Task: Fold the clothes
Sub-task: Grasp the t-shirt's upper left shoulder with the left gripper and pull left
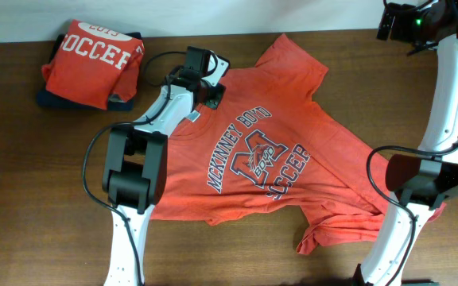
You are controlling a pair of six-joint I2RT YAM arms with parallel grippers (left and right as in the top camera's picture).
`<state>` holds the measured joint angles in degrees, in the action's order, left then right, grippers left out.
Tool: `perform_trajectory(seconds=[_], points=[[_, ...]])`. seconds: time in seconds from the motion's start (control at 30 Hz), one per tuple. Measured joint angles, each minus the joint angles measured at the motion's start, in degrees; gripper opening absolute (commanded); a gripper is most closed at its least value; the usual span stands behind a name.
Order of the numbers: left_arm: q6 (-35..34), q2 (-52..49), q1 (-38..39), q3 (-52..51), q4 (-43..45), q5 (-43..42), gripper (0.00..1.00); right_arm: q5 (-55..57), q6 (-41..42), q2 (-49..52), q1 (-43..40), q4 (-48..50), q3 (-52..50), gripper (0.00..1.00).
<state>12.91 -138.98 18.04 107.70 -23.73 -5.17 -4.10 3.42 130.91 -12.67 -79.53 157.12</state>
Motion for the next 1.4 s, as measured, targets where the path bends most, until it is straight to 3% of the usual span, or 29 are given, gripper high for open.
perform_trajectory(seconds=[0.4, 0.53, 0.6, 0.87, 0.93, 1.03, 1.23, 1.27, 1.4], points=[[-0.02, 0.0, -1.07, 0.42, -1.25, 9.35, 0.0, 0.0, -0.02, 0.0, 0.0, 0.0, 0.0, 0.99], [-0.02, 0.0, -3.19, 0.55, -2.03, 11.76, 0.01, -0.02, 0.02, 0.0, 0.0, 0.0, 0.0, 0.99], [-0.02, 0.0, -4.79, 0.7, -2.75, 12.55, 0.07, 0.0, 0.0, 0.0, 0.0, 0.0, 0.0, 0.99], [-2.56, 0.0, -9.33, 0.81, -3.45, 13.6, 0.07, 0.0, 0.02, 0.0, 0.0, 0.0, 0.0, 0.98], [-4.94, 0.0, -10.03, 0.81, -3.56, 13.62, 0.16, 0.0, 0.0, 0.0, 0.0, 0.0, 0.0, 0.99], [-8.72, 0.0, -10.91, 0.87, -3.69, 13.88, 0.48, 0.0, -0.02, 0.0, 0.0, 0.0, 0.0, 0.99], [-11.87, 0.0, -12.41, 2.29, -4.59, 13.09, 0.87, -0.02, -0.02, 0.0, 0.0, 0.0, 0.0, 0.99], [-12.44, 0.02, -12.22, 2.8, -4.98, 12.92, 0.99, 0.0, 0.0, 0.0, 0.0, 0.0, 0.0, 0.99], [-12.98, 2.21, -10.05, 5.66, -7.98, 12.46, 0.99, 0.0, 0.02, 0.0, 0.0, 0.0, 0.0, 0.99]])
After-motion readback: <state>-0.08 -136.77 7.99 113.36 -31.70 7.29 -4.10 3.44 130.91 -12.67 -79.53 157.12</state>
